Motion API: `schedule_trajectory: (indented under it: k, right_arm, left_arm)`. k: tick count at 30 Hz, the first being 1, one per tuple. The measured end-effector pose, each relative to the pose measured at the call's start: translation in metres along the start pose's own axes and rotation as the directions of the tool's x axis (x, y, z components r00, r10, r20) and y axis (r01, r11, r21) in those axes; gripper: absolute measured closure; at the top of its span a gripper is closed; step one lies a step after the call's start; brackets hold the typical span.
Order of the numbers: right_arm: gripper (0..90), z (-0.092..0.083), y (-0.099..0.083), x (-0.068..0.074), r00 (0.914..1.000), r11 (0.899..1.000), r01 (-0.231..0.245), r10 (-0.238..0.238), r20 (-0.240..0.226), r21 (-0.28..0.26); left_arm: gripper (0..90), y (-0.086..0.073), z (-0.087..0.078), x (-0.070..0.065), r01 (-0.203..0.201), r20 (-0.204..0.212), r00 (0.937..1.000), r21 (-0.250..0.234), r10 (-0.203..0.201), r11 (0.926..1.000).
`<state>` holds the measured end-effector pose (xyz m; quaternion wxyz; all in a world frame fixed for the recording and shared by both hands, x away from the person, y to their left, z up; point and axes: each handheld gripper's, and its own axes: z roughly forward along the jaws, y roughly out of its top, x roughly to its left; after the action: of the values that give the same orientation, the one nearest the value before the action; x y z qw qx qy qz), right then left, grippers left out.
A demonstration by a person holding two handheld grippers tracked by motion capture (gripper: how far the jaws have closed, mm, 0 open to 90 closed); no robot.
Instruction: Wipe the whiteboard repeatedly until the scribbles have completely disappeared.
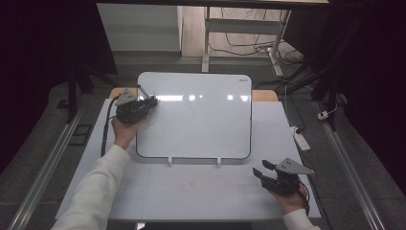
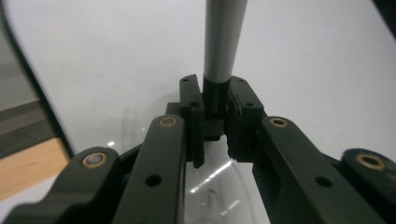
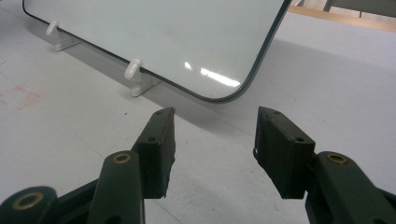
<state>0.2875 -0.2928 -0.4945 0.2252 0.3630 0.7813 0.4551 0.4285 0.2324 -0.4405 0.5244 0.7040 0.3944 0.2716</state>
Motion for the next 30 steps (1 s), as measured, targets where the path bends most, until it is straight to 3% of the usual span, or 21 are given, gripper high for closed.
schedule_trajectory:
  k: [2,4,8,11,13,15,18,20,26,28,30]
  right_arm:
    - [47.3,0.0,0.0,0.0,1.0,1.0,-0.002,0.002,0.001,-0.002]
    - [47.4,-0.001,0.0,0.0,1.0,1.0,-0.001,0.001,0.002,-0.003]
    - [47.3,0.0,-0.001,0.0,1.0,1.0,-0.002,0.002,-0.002,-0.001]
    - [47.3,0.001,-0.001,0.0,1.0,1.0,-0.003,0.003,-0.003,0.003]
    - [47.3,0.001,-0.001,0.0,1.0,1.0,0.0,0.0,-0.002,0.004]
    - [47.3,0.001,-0.001,0.001,1.0,1.0,-0.001,0.001,-0.001,0.003]
    - [47.3,0.0,0.0,0.001,1.0,1.0,0.0,0.0,0.001,0.0]
    - [47.3,0.0,0.0,0.001,1.0,1.0,-0.001,0.001,0.002,-0.002]
    - [47.3,0.001,-0.002,0.0,1.0,1.0,-0.003,0.003,-0.003,0.005]
    - [47.3,0.001,-0.001,0.001,1.0,1.0,-0.001,0.001,-0.004,0.004]
    - [47.3,0.002,-0.001,0.001,1.0,1.0,-0.001,0.001,-0.003,0.005]
  left_arm:
    - [77.4,0.004,-0.006,0.014,0.033,-0.04,0.9987,-0.013,-0.033,0.9994]
    - [77.4,0.005,-0.009,0.023,0.065,-0.04,0.997,-0.016,-0.066,0.9977]
    - [77.4,-0.008,-0.006,0.006,0.018,0.015,0.9997,0.008,-0.018,0.9998]
    - [77.4,-0.017,-0.002,-0.011,-0.005,0.065,0.9979,0.011,0.004,0.9999]
    - [77.4,-0.015,-0.001,-0.013,-0.021,0.056,0.9982,0.011,0.02,0.9997]
    - [77.4,-0.008,-0.003,-0.006,-0.013,0.02,0.9997,0.005,0.013,0.9999]
    - [77.5,0.001,-0.008,0.015,0.033,-0.039,0.9987,-0.014,-0.033,0.9994]
    - [77.4,0.002,-0.011,0.022,0.061,-0.04,0.9973,-0.022,-0.062,0.9979]
    - [77.4,-0.013,-0.004,-0.002,0.019,0.031,0.9993,0.003,-0.019,0.9998]
    - [77.4,-0.012,-0.004,-0.004,0.004,0.028,0.9996,0.003,-0.004,1.0]
    - [77.4,-0.005,-0.006,0.003,0.014,-0.009,0.9999,-0.008,-0.014,0.9999]
